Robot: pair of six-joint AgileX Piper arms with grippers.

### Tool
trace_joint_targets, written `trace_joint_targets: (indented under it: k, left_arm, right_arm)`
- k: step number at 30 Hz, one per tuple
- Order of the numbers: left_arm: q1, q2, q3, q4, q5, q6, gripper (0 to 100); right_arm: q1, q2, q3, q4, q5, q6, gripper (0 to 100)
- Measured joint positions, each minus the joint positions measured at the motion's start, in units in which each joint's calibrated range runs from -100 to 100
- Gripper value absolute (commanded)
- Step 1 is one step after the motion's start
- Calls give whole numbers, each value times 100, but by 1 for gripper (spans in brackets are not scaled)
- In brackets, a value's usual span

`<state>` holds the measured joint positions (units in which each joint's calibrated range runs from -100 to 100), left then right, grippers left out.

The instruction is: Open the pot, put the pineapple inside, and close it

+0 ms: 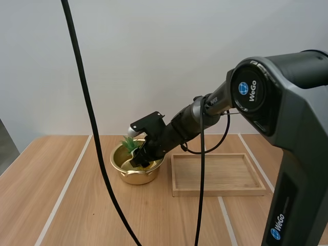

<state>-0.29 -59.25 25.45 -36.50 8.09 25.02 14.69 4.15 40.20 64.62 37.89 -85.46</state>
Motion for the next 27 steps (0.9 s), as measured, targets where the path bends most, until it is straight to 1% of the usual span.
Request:
trace_joint_targets:
  k: [9, 18, 19, 20, 22, 24, 25, 27]
  left_arm:
    - [0, 0, 0, 0, 0, 0, 0]
    - [0, 0, 0, 0, 0, 0, 0]
    - [0, 0, 0, 0, 0, 0, 0]
    - [0, 0, 0, 0, 0, 0, 0]
    - [0, 0, 0, 0, 0, 0, 0]
    - [0, 0, 0, 0, 0, 0, 0]
    - [0, 0, 0, 0, 0, 0, 0]
    - [0, 0, 0, 0, 0, 0, 0]
  right_arm:
    - [15, 230, -70, 52, -80, -184, 0]
    - [17, 296, -116, 89, -148, -204, 0]
    - [17, 296, -116, 89, -165, -213, 7]
    - [17, 296, -116, 92, -165, -224, 21]
    - [17, 296, -128, 103, -165, -259, 54]
    - [17, 308, -128, 121, -183, -271, 95]
    - [17, 308, -128, 154, -183, -293, 100]
    - [17, 308, -128, 252, -183, -295, 100]
